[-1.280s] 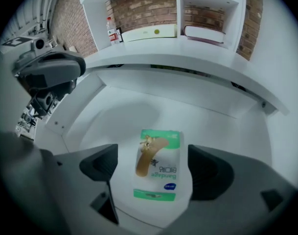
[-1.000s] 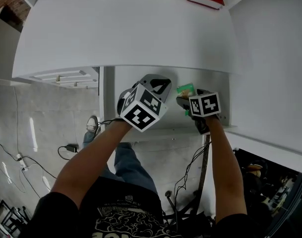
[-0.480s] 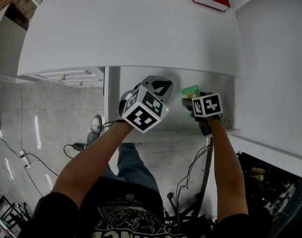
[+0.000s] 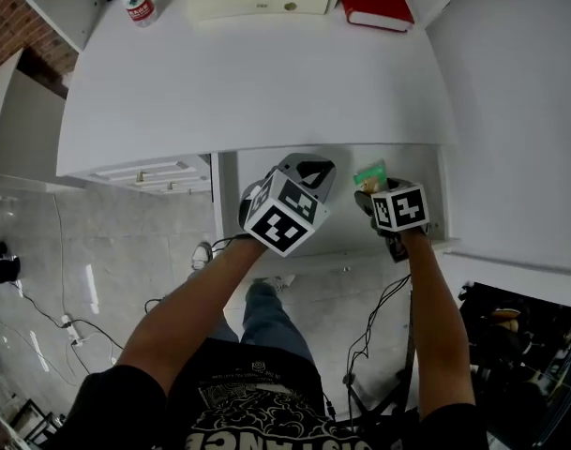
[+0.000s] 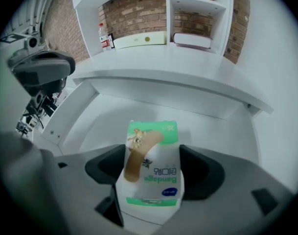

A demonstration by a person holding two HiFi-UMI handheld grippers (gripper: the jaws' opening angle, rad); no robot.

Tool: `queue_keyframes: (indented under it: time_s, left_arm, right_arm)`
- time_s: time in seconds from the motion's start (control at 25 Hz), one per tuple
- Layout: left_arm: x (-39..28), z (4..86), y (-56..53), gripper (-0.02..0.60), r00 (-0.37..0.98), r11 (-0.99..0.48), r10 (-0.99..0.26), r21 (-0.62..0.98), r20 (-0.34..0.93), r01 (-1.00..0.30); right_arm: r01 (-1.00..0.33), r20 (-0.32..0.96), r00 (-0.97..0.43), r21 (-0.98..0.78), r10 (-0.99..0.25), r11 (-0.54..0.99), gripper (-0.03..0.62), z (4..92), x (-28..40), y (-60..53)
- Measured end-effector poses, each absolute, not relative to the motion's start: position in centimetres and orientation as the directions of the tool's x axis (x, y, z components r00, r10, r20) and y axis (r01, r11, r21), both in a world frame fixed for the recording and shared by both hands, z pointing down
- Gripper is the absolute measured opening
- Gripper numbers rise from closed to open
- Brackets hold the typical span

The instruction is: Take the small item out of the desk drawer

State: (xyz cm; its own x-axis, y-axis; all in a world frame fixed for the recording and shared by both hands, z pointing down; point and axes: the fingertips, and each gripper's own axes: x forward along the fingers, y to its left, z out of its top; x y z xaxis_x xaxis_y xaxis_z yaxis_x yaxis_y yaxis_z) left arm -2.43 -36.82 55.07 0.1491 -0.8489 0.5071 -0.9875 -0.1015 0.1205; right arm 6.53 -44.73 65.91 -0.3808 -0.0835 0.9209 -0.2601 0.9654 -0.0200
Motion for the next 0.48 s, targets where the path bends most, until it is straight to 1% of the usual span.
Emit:
queue_keyframes:
  time_s: [0.2,0.48]
  left_arm:
    - [-2.6,51.9,-37.0,0.008,0.156,-0.122,-0.859,0.100,0.487,-0.987]
    - [-3.5,47.7,-37.3,0.008,0.173,-0.158,-0.872,0.072,0.457,-0.985]
  right_arm:
    - [-0.296,0.893,-0.432,-0.006,-0.128,0.955,0.347,61.9,6.4,-44.5]
    - [-0.388,0.827,-0.517,0.003,-0.221,0.922,0.347,55.3,5.5,-44.5]
